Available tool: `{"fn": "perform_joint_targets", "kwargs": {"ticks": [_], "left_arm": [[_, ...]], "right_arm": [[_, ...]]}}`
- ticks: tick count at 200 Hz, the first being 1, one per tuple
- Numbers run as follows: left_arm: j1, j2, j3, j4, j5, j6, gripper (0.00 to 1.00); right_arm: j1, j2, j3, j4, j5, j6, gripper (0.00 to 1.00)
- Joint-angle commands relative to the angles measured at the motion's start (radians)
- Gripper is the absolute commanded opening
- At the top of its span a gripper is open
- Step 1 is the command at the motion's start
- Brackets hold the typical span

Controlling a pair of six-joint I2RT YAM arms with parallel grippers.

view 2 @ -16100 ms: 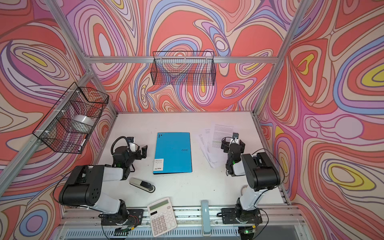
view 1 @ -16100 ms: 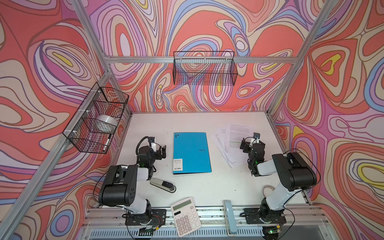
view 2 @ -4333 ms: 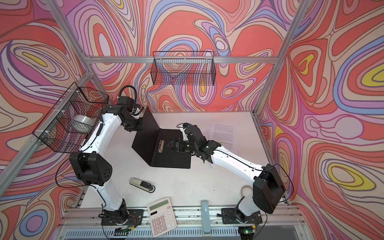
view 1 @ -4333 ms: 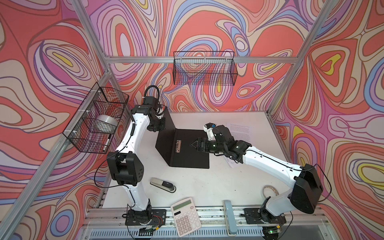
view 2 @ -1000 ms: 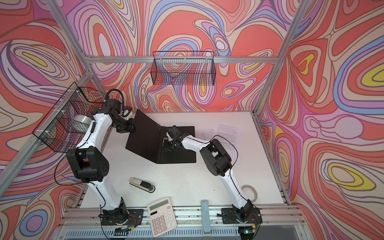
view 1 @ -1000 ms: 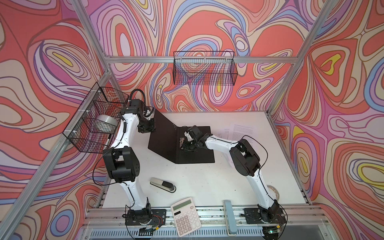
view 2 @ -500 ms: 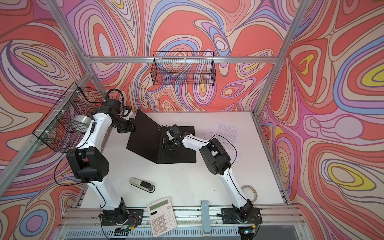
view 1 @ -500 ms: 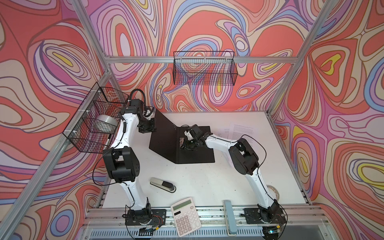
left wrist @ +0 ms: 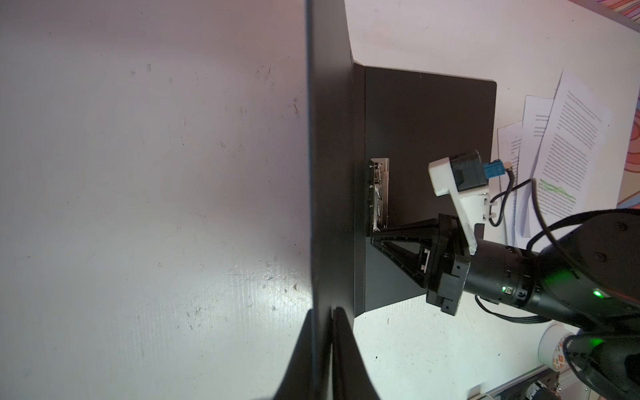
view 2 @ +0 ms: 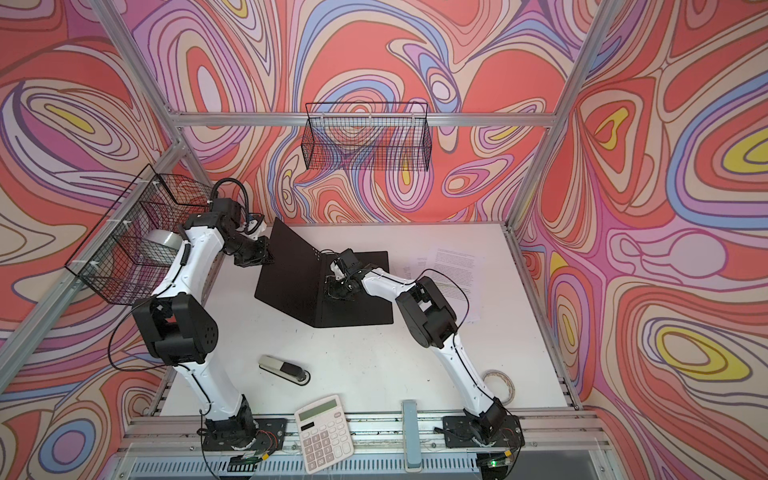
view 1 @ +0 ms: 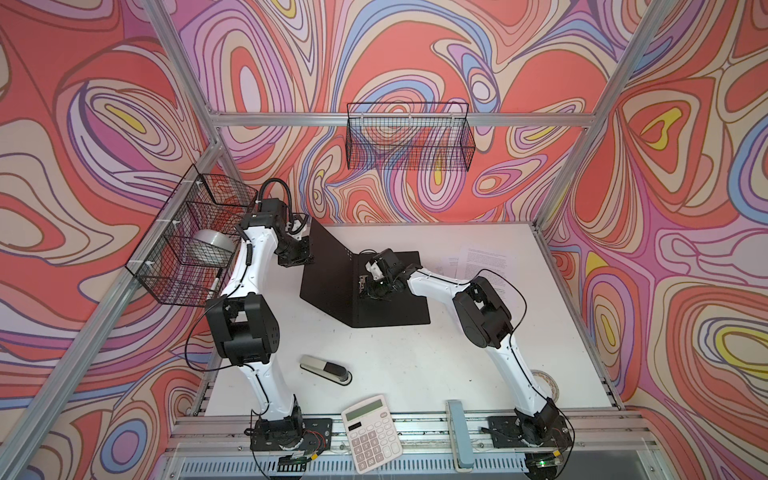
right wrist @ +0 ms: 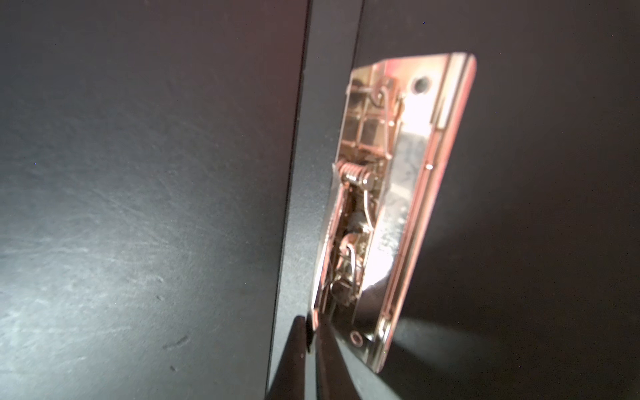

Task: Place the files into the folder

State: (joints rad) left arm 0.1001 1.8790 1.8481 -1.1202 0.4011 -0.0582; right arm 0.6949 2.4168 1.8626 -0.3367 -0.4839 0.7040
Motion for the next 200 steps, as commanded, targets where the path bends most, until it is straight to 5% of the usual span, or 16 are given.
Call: {"fn": "perform_joint_targets", "kwargs": {"ticks": [1,23,59,200], "left_arm": [[0.005,-0.019,0.025,-0.044,0.009,0.017,0.10],[0.005,-0.019,0.034,-0.047,0.004,0.020,0.10],[0.005,-0.019,0.041,-0.052,0.002,0.026,0.10],[0.005,-0.017,0.049,-0.058,-0.009,0.044,0.10]], "right_arm": [[-0.003,0.009,0.000,-0.018,0.015,-0.002,0.08],[-0.003,-0.012,-0.018,-0.006,0.004,0.000,0.19],[-0.003,-0.036,-0.026,-0.018,0.018,-0.009,0.20],[-0.007,-0.045,-0.028,-0.014,0.024,-0.008,0.05]]}}
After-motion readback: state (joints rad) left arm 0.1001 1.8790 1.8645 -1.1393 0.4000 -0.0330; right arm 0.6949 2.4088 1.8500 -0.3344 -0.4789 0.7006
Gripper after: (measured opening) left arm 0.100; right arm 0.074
